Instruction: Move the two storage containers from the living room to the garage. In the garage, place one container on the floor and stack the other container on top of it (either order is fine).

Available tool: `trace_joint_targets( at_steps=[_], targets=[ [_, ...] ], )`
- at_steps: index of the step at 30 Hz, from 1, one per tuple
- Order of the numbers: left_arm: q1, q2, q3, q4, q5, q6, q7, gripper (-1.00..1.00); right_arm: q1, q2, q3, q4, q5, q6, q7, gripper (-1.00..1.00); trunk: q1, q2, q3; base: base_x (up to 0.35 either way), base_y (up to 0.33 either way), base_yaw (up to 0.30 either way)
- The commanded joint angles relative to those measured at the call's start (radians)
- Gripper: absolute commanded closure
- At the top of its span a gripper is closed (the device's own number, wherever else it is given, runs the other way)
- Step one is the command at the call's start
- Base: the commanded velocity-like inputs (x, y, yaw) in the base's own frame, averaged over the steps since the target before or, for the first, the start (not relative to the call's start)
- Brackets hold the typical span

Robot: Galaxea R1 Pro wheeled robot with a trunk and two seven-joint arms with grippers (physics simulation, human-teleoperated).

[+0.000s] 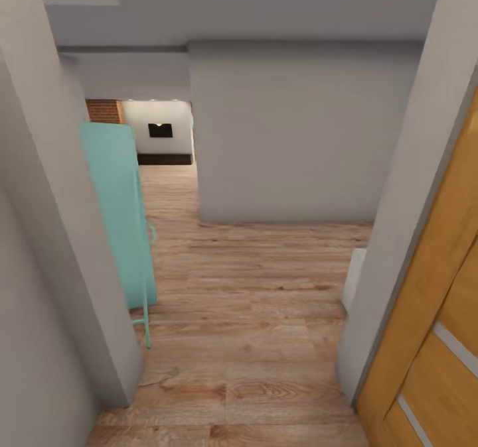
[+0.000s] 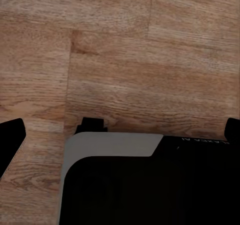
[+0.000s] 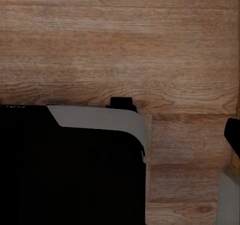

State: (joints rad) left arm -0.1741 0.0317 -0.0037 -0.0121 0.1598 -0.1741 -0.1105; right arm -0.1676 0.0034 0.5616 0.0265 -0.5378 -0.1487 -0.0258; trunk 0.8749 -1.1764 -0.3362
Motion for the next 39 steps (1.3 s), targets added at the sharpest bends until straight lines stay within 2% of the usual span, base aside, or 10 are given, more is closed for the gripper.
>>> trace_joint_targets(
  at_steps=[1, 39],
  targets=[
    [-0.001, 0.000, -0.001, 0.001, 0.009, -0.002, -0.006, -1.00, -0.001, 0.001, 0.009, 0.003, -0.007, -0.005, 0.000, -1.00, 0.001, -0.001, -0.001, 0.322, 0.000, 0.000],
    [-0.001, 0.001, -0.001, 0.000, 0.009, 0.005, -0.006, -1.00, -0.001, 0.001, 0.011, 0.003, -0.007, -0.005, 0.000, -1.00, 0.001, -0.001, -0.001, 0.322, 0.000, 0.000]
  ],
)
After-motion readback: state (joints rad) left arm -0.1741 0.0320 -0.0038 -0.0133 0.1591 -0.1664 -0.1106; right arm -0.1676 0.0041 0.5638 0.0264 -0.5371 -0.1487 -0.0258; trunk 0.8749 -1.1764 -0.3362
